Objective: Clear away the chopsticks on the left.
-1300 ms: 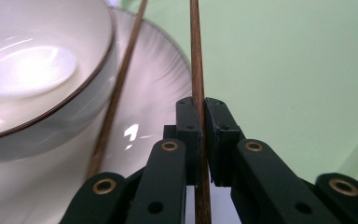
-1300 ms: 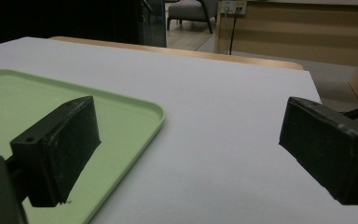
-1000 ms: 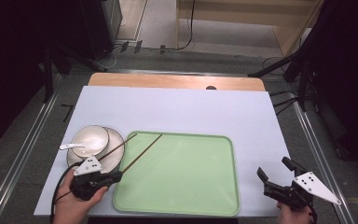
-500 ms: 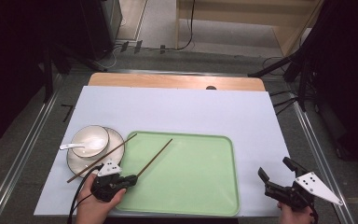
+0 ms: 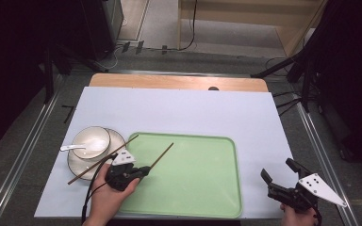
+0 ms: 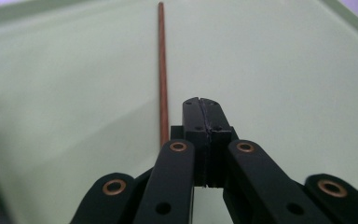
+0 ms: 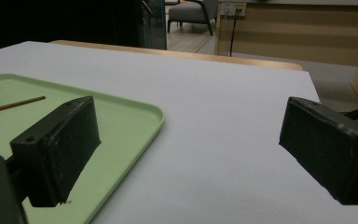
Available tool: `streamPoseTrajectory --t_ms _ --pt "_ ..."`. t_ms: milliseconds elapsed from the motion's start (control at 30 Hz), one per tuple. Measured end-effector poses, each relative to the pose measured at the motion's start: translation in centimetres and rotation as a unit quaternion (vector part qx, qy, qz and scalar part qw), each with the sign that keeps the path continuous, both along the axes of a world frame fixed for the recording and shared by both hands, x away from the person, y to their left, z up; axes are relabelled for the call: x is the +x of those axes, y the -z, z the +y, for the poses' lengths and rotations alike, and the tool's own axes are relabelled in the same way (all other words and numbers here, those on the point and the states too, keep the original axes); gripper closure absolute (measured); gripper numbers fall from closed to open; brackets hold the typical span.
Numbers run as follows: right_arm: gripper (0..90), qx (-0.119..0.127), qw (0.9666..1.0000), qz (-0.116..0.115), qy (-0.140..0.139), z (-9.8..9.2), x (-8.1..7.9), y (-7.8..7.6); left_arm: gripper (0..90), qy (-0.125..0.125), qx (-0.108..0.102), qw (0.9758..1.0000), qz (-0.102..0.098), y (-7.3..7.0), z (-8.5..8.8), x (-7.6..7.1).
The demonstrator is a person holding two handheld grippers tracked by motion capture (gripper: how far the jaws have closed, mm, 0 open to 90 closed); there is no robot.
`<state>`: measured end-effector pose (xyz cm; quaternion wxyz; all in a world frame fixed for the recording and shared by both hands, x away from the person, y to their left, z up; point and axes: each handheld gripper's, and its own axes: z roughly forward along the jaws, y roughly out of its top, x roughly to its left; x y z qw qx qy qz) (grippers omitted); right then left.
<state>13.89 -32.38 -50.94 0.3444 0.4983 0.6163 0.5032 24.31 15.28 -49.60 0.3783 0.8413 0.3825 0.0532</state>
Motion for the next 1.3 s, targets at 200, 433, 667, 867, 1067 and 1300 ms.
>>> streamPoseTrajectory --t_ms 200,433,667,867,1067,1300 --pt "5.2 0.001 1.0000 0.000 -0.004 0.0 0.1 0.0 90.0 -0.018 0.015 0.9997 0.008 0.8 -2.9 3.0" --pt "5.2 0.003 1.0000 0.001 -0.009 0.0 0.2 0.1 90.0 -0.026 0.028 0.9992 0.015 1.7 -3.9 4.0" --pt "5.1 0.003 0.9999 0.003 -0.013 0.2 0.3 0.1 90.0 -0.044 0.043 0.9981 0.009 2.1 -3.3 4.8" --pt "5.1 0.003 0.9999 0.005 -0.013 0.2 0.3 0.2 90.0 -0.068 0.052 0.9963 0.002 1.7 -2.3 5.1" --pt "5.2 0.002 0.9999 0.006 -0.015 0.3 0.4 0.2 90.0 -0.087 0.053 0.9948 0.002 1.5 -1.2 5.3" --pt "5.2 0.003 0.9999 0.006 -0.016 0.3 0.4 0.2 90.0 -0.093 0.055 0.9942 0.004 1.5 -0.4 5.2"
